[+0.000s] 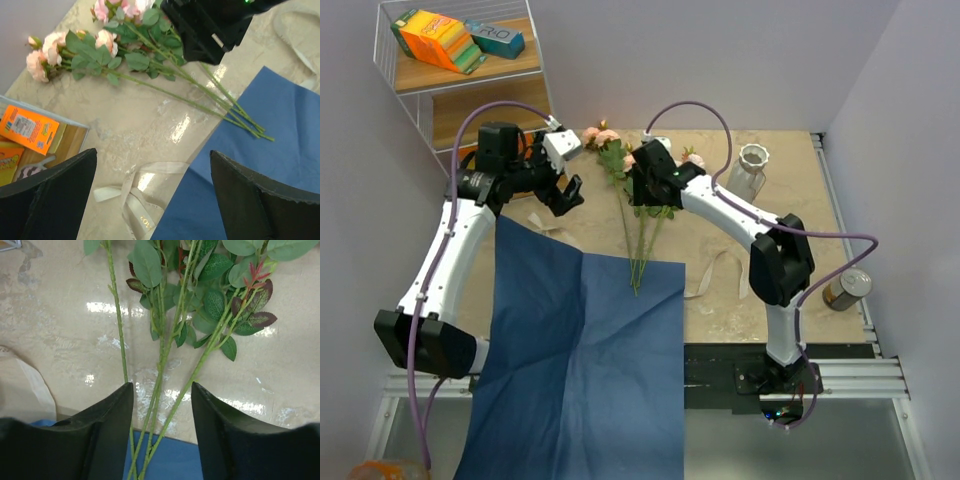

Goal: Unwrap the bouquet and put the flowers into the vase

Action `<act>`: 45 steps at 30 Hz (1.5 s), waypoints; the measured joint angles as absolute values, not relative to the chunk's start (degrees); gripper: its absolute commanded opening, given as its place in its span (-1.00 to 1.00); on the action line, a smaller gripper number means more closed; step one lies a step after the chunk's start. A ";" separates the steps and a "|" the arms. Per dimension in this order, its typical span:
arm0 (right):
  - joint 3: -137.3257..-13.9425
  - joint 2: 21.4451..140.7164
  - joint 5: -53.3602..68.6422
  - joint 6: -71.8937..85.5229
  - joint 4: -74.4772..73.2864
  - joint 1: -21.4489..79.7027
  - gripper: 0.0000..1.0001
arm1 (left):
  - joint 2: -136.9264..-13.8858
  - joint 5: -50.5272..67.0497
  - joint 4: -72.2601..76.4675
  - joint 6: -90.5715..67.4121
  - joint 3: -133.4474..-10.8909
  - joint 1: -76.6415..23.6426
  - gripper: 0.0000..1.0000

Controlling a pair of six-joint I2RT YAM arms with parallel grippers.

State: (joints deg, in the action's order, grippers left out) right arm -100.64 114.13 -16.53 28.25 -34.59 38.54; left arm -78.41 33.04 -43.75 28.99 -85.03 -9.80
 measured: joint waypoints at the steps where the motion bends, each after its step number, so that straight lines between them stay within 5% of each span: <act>1: -100.97 114.50 -16.58 28.14 -34.44 38.54 -0.24 | -78.52 32.12 -42.87 28.95 -83.81 -9.89 0.99; 3: -102.52 115.90 -16.64 27.75 -33.65 38.54 -0.26 | -79.09 29.85 -41.15 28.27 -81.87 -10.02 0.98; 7: -104.88 119.35 -17.10 27.14 -32.23 38.54 0.02 | -82.72 24.73 -37.50 25.78 -80.84 -11.03 0.98; 12: -107.44 125.01 -17.23 26.85 -32.03 38.37 0.03 | -89.32 19.92 -32.58 21.76 -80.90 -14.15 0.98; 24: -107.92 129.71 -17.02 26.96 -29.82 35.90 -0.35 | -98.56 15.77 -27.29 15.79 -81.91 -16.25 0.98; 34: -108.84 133.38 -15.38 26.92 -27.22 34.52 -0.27 | -89.21 13.08 -24.71 16.99 -71.40 -15.55 0.98; 37: -109.91 135.00 -14.90 26.92 -27.05 34.20 -0.38 | -87.05 13.08 -24.69 17.41 -70.26 -14.92 0.98; 41: -110.89 135.72 -13.74 26.98 -26.72 33.69 -0.81 | -85.12 13.19 -24.86 17.72 -69.89 -13.96 0.99; 45: -110.85 135.68 -12.84 27.00 -26.13 33.50 -0.94 | -83.26 13.10 -24.91 18.63 -68.84 -13.41 0.98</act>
